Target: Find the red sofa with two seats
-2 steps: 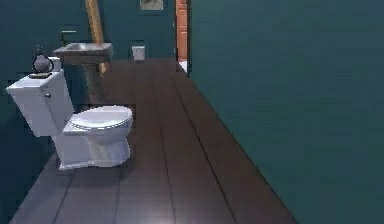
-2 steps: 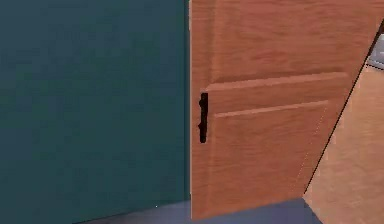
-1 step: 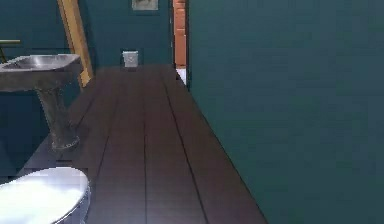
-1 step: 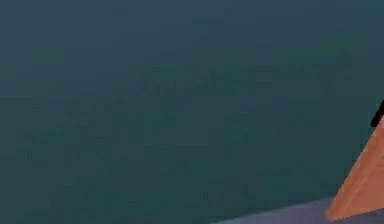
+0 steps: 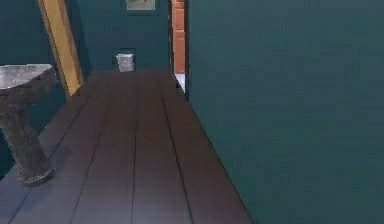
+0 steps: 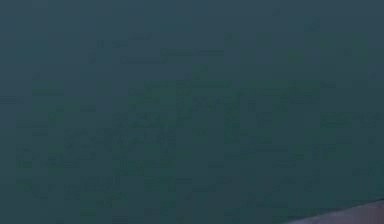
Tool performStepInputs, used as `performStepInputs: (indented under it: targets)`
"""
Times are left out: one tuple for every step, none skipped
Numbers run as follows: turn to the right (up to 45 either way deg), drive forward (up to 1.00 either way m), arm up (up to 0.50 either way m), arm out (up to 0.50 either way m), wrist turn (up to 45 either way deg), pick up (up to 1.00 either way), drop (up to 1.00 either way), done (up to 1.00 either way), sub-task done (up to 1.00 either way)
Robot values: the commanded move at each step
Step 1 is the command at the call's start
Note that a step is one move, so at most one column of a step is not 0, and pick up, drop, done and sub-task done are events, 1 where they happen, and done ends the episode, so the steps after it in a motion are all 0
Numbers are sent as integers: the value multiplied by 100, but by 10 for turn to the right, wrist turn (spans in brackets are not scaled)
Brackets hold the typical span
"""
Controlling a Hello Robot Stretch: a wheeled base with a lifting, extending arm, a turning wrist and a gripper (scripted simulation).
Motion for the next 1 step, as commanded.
performStepInputs:
  targets:
    - [-120, 0, 0, 0, 0, 0, 0, 0, 0]
